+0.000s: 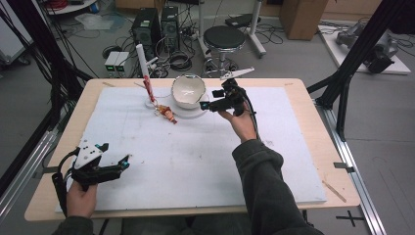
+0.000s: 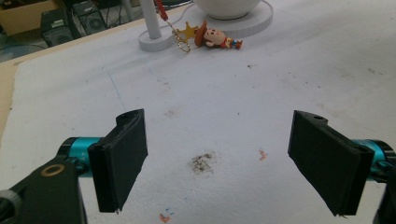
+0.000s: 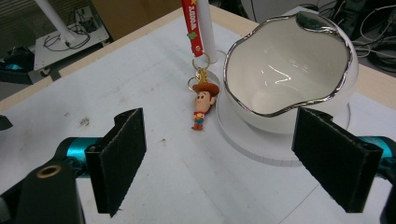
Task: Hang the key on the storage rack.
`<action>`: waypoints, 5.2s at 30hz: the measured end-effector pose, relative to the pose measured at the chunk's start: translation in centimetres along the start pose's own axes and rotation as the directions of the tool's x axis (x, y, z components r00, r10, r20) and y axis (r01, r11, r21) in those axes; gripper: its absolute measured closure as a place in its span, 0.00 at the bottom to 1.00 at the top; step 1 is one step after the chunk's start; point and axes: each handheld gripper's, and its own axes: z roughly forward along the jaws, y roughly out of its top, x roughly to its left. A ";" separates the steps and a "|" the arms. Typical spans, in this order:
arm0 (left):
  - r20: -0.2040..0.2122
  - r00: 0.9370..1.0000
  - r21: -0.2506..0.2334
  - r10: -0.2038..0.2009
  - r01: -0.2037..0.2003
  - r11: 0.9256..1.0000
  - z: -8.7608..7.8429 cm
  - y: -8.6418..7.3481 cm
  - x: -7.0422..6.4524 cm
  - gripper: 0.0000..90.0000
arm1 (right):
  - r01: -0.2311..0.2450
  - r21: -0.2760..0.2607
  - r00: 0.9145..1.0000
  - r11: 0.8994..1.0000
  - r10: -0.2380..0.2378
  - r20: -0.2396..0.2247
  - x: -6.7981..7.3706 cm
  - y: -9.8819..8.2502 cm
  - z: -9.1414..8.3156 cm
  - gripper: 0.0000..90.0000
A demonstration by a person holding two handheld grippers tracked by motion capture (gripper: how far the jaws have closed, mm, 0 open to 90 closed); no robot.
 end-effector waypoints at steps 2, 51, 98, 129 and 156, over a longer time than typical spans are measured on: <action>0.000 1.000 0.001 -0.001 0.001 1.000 0.0 0.0 0.0 0.22 | -0.001 -0.005 1.000 1.000 0.001 0.000 0.0 -0.1 -0.3 0.18; -0.002 1.000 0.005 -0.008 0.008 1.000 0.2 0.0 0.0 0.22 | -0.006 -0.026 0.997 1.000 0.008 0.074 -1.2 -5.7 -6.8 0.14; 0.028 1.000 0.024 -0.008 0.007 1.000 0.6 0.0 -0.2 0.22 | 0.028 -0.036 0.990 0.999 -0.022 0.139 0.5 -10.9 -11.1 0.14; 0.048 0.999 0.026 -0.006 0.004 1.000 0.5 -0.2 -0.4 0.22 | 0.034 -0.053 0.980 0.998 -0.023 0.198 1.4 -15.3 -14.0 0.13; 0.077 0.997 0.022 0.003 -0.005 1.000 0.3 -0.4 -0.6 0.22 | 0.008 -0.070 0.975 0.997 0.008 0.221 2.7 -18.4 -16.2 0.13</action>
